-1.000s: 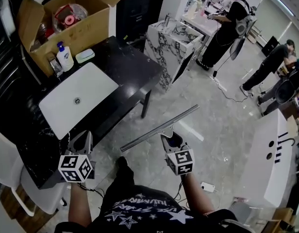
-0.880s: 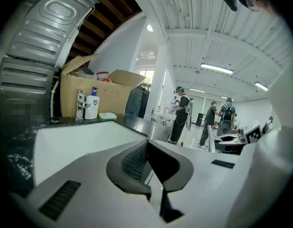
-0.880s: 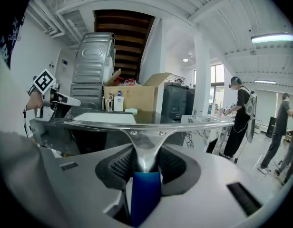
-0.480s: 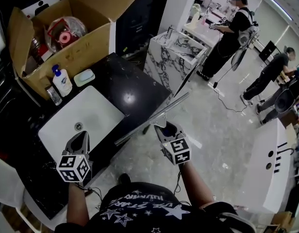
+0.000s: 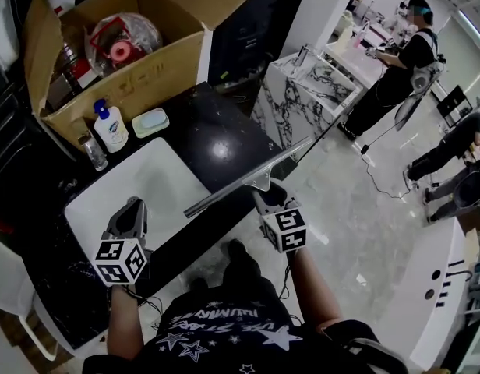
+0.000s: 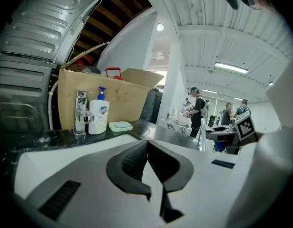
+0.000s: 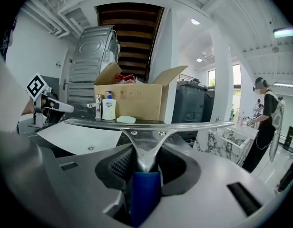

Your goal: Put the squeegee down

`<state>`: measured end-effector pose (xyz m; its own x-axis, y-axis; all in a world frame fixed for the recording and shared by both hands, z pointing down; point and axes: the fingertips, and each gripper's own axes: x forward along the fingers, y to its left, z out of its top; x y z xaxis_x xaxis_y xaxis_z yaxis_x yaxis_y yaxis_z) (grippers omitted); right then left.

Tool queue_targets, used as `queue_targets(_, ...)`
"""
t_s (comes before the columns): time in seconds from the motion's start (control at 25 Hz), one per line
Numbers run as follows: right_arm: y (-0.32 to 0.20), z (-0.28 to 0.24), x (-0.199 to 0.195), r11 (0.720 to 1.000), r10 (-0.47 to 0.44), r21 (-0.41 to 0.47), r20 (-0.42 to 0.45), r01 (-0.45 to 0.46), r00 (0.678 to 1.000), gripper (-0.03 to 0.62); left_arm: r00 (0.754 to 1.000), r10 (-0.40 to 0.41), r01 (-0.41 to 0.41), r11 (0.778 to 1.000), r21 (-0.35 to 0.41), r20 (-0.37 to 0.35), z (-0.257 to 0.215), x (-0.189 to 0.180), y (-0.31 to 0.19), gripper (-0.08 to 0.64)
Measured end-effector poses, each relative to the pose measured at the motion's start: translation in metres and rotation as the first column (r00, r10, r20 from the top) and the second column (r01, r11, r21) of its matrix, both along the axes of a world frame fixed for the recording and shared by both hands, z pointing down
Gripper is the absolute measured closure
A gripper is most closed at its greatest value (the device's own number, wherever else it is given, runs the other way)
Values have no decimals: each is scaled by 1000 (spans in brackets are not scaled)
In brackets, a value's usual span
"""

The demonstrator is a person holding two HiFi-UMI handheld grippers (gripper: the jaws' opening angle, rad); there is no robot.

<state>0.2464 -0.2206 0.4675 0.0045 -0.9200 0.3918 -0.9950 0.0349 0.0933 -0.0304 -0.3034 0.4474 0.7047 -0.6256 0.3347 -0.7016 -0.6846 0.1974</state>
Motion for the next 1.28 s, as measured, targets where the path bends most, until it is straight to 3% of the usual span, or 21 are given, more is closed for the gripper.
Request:
queue_targets(0.2,-56,9,26,996,-93,-10,16,93,996,445,992,-124,124,992,2,10,3,11,-23,540)
queue_targets(0.6,-181,23,77,966,-248,-68,12,248,969,445,938,-343,344,939,-19,38,10,46,-66,540)
queue_targets(0.92,-262,40,100,952,-282,-114,47,285,958,445,893,-445,446,895,-11,60,9,63,-92,540)
queue_targets(1.28,-340,64,121,958,-211,-179,95,225,973,445,859,-504,507,862,-16,84,11,66,-121,540)
